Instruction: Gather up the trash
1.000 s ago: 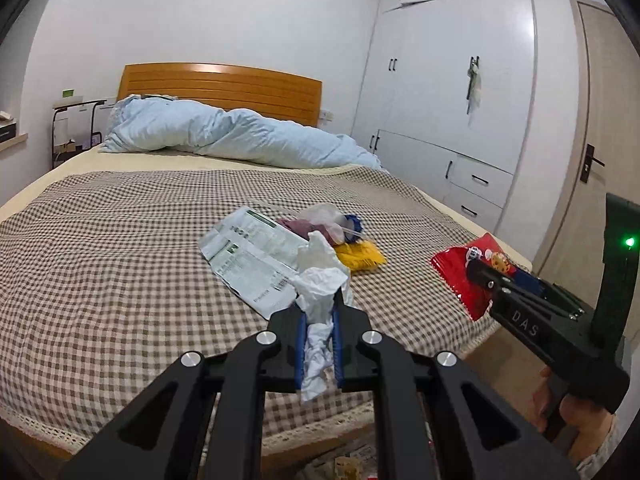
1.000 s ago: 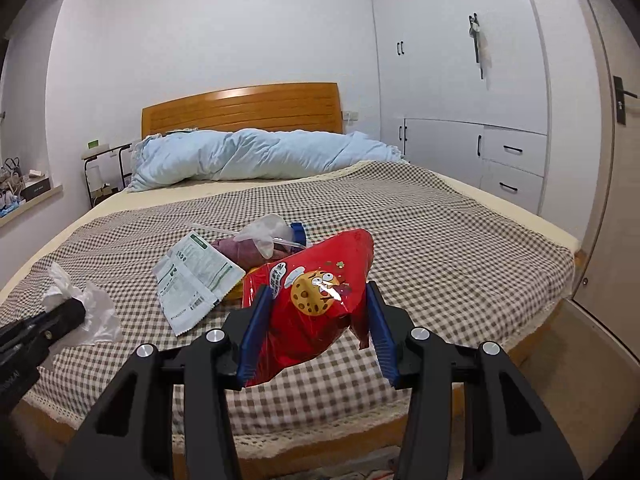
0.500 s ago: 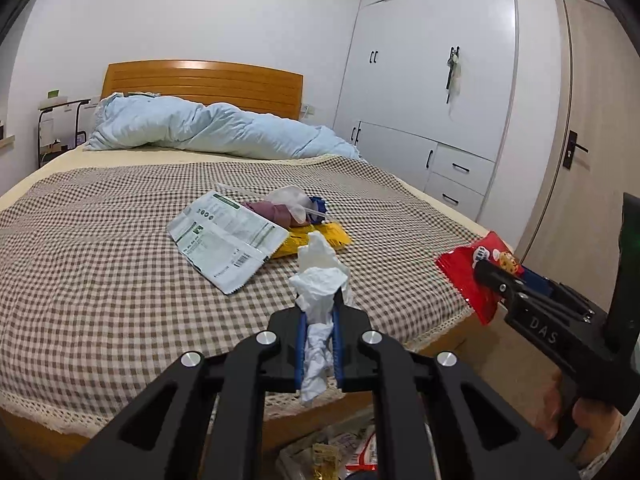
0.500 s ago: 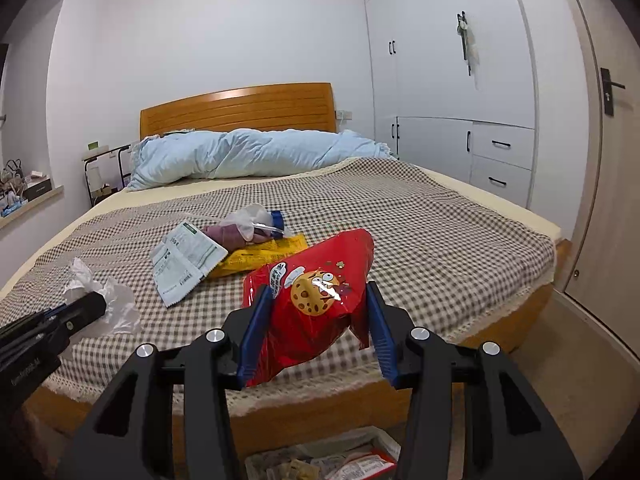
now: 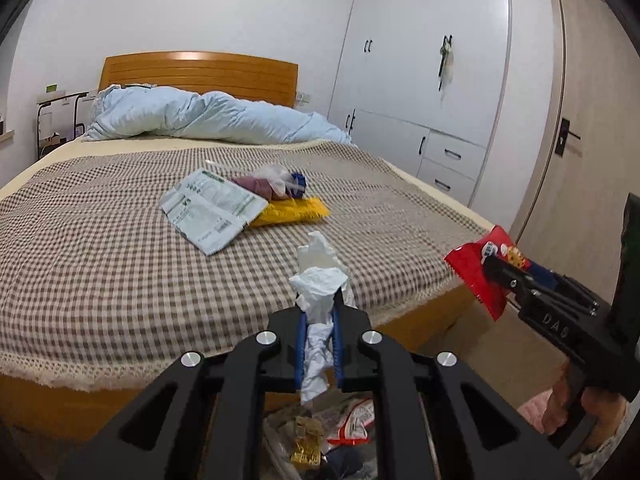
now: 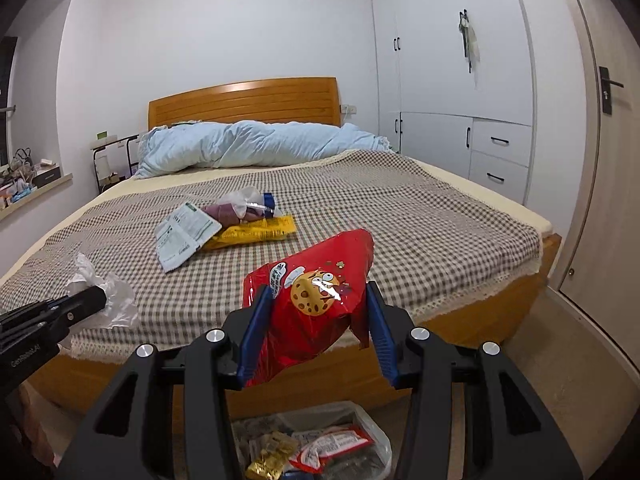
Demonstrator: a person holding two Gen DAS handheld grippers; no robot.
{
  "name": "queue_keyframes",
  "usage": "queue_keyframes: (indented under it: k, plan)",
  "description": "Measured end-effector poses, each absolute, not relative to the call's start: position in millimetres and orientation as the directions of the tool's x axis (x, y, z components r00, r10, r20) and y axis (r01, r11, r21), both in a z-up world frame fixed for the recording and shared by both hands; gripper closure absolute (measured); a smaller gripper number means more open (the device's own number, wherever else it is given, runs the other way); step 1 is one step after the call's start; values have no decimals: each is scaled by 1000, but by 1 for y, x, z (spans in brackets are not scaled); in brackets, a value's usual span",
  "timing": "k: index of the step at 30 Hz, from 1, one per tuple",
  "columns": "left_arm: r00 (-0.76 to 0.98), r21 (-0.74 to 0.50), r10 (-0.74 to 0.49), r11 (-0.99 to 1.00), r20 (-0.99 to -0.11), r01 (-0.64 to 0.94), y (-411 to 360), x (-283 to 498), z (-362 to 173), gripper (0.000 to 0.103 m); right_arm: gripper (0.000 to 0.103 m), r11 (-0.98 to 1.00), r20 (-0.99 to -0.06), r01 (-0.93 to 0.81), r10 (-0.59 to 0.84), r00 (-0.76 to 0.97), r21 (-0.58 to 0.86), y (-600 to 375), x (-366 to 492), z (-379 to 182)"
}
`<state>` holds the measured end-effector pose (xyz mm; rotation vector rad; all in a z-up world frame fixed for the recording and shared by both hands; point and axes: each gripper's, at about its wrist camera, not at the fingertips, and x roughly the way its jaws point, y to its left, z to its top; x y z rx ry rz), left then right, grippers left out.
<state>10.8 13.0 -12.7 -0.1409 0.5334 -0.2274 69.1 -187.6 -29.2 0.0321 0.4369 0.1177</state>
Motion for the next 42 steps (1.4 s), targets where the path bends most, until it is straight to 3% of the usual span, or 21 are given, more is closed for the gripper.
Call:
queue_keyframes:
  k: [14,20,33,42]
  plan:
    - [793,-112,-248,968,-557,224,-27,-40,-39,95,57,987,-520,-154,158,839,51,-208,35,-69]
    - [764,-135,-267,963,-587,233,-37,-53,-57,95,57,983,-571,-174,179,801,64,-215,23,-89]
    - [716,-113,-228,972,-659,205,-44,-38,-116,95,57,944,-632,-305,312,709,124,-199,28,-150]
    - [687,-148,-236,971,-687,186,-42,-12,-148,95,57,947,-692,-297,294,660,119,-189,49,-179]
